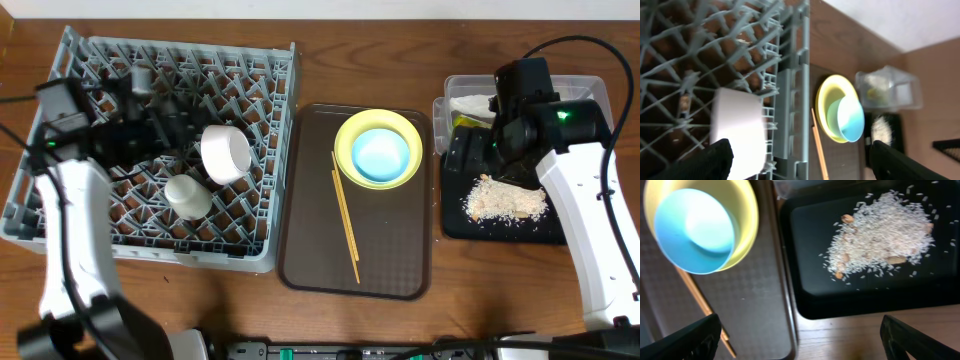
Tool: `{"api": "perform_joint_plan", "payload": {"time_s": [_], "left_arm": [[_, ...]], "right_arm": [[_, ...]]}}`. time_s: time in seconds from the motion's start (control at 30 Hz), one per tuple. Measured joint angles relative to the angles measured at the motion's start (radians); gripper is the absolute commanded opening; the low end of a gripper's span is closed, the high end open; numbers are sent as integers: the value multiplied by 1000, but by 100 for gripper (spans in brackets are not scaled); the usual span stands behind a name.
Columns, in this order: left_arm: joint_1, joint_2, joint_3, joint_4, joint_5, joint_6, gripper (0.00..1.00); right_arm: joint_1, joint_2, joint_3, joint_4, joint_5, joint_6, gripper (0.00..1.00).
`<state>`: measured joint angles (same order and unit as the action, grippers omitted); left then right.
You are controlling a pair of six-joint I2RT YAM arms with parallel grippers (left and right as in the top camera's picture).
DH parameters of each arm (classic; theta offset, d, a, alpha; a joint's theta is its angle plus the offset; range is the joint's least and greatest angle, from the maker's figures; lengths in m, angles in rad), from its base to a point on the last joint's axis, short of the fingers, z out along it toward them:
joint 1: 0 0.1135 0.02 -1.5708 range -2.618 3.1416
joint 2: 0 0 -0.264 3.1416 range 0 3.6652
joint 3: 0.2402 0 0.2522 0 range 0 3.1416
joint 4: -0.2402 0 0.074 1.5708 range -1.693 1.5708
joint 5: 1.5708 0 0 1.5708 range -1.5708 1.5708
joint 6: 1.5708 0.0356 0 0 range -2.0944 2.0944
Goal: Sort waste into correct bins and load items into the dishwasher
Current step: 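Lower the white bowl into the dish rack and release it, then reach the left gripper to the blue bowl on the yellow plate and grasp it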
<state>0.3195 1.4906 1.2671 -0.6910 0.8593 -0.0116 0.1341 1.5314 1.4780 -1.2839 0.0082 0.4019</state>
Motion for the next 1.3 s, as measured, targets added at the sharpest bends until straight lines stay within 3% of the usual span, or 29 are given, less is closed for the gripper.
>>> {"api": "perform_joint_plan", "payload": {"time_s": [0.2,0.43,0.77,1.1,1.27,1.3], "left_arm": [[-274,-72,42,-24,-280,-62,90],[-535,12,291,-108,-501,-114,90],[-856,262,362,56,-616,-116,90],[-1041,543,362,116,-690,-78,89],[-1067,624,361,101,-711,-64,75],[-1068,634,361,92,-717,-63,64]], "right_arm": [[-8,-1,0,-23,79,-1,99],[-150,-31,0,-48,118,-2,99],[-334,-62,6,-90,114,-2,99],[-343,-62,6,-94,95,-2,99],[-343,-62,6,-94,93,-2,99],[-343,-62,6,-94,93,-2,99]]}}
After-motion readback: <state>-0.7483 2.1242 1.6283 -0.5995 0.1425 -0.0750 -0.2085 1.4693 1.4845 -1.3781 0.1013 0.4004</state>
